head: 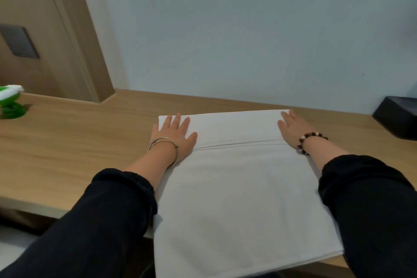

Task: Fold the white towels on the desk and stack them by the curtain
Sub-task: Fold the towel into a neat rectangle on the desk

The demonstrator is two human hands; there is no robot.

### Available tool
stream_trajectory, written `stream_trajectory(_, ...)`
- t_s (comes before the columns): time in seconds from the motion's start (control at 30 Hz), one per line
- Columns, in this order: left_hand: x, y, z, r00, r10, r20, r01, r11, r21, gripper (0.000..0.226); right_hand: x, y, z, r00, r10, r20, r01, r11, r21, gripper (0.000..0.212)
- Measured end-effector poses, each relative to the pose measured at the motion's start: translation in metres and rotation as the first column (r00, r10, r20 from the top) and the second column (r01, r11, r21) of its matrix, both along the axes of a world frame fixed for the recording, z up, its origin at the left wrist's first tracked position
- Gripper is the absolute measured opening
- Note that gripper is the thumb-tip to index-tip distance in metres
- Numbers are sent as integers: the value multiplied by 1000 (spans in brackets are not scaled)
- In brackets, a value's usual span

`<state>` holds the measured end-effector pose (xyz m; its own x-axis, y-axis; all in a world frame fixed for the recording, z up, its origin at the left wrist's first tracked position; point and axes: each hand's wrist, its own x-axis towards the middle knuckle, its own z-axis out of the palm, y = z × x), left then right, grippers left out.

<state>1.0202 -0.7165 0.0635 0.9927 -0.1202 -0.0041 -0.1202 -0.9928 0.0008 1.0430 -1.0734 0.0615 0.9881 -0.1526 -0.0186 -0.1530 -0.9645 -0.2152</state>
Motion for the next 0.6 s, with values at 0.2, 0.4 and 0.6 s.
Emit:
stream_trajectory(0.2,-10,7,4,997,39,-62,-40,999,-13,54,-6,4,6,997,-58,-47,54,995,-83,56)
stream_trajectory(0.4,8,1,50,999,-19,28,13,976,218,31,14,27,33,997,18,-71,-41,943,-331,59)
stream_trajectory(0.6,36,-10,75,982,8,-191,23,988,156,45,52,85,59,915,288,-283,-331,936,-119,63)
